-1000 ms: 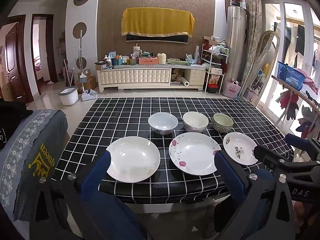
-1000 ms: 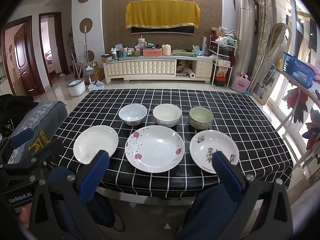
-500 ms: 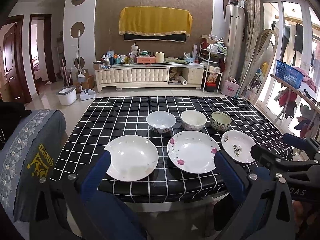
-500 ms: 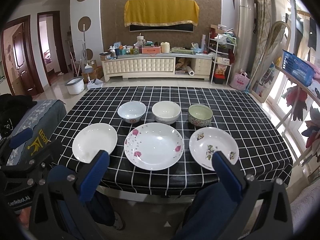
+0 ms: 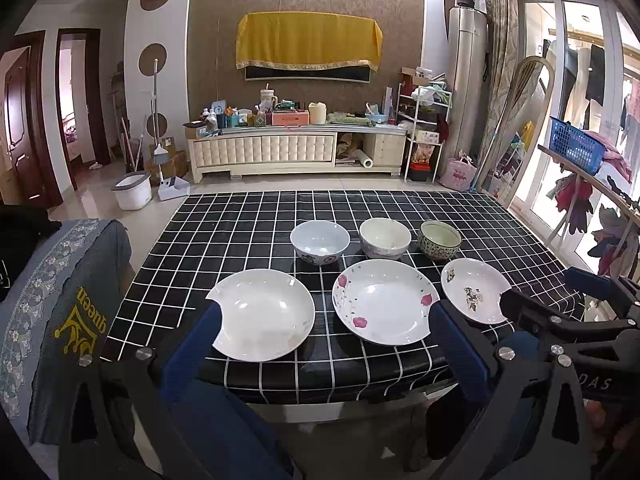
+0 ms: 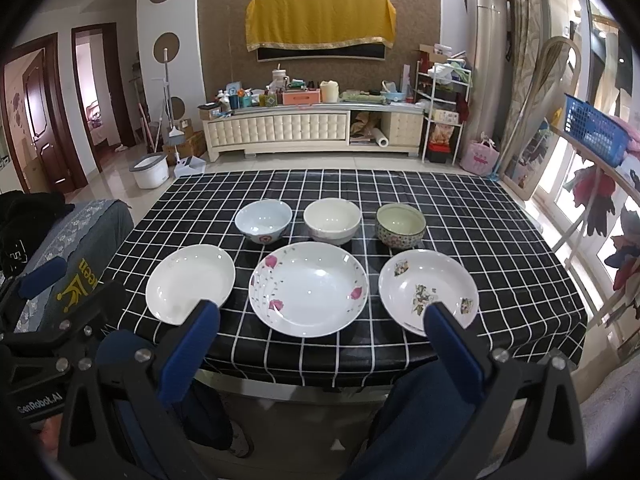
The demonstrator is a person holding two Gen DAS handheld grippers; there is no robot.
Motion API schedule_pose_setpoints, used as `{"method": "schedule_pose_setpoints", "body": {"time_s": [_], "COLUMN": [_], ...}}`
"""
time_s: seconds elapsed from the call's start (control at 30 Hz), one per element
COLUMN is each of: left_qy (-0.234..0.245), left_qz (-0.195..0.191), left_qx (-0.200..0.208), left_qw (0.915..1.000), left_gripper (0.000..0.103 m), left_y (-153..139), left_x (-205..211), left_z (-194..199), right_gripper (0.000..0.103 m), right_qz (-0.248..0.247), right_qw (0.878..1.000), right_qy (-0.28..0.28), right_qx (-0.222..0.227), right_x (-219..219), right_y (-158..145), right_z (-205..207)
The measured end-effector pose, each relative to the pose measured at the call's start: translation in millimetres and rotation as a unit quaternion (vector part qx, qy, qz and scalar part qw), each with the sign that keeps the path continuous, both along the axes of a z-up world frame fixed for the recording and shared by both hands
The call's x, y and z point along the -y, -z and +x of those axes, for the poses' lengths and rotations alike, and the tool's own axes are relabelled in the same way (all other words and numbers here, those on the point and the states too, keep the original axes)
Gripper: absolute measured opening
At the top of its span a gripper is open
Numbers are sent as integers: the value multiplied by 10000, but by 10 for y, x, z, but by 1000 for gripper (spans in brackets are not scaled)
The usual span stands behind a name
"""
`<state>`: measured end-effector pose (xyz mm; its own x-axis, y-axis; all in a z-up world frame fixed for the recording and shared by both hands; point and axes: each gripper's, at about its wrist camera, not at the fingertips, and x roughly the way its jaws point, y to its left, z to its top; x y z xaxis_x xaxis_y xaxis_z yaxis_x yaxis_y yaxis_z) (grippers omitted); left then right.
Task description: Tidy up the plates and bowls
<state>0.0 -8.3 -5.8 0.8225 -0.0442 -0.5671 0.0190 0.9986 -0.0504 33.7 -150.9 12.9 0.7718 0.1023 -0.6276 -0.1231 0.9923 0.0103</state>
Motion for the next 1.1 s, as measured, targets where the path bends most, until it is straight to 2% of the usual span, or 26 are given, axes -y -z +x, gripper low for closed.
{"method": "schedule_pose_setpoints", "body": {"time_s": [0.37,0.43,0.53,0.77,0.8,0.93,1.1], "left_qy": [22,8,-23,-272,-304,-467,-793], "left_qz": [26,86,95,30,35,9,-142], "left_qx": [157,195,202,130,111,-101,-462], "left_qw": [9999,9998,9997,9995,9995,9989,9957], "left_gripper": [102,102,102,102,102,102,102], "left_y": [-180,-228,-299,-374,-368,-286,-95], "left_x": [-25,-43,-107,-423,-459,-690,-1005], "left_z": [53,92,166,402,437,630,866], "right_gripper": [103,103,103,103,103,103,103], "right_qz": [75,309,476,18,-18,610,522], "right_qw": [9994,9979,9970,9967,9965,9948,9898], "right_qy": [23,13,-177,-450,-530,-817,-1275], "right_qx": [323,568,580,672,654,-33,-351], "right_x": [27,57,17,-366,-457,-611,-993], "right_y": [-183,-254,-331,-356,-360,-284,-174], "right_z": [31,41,169,523,607,914,1209]}}
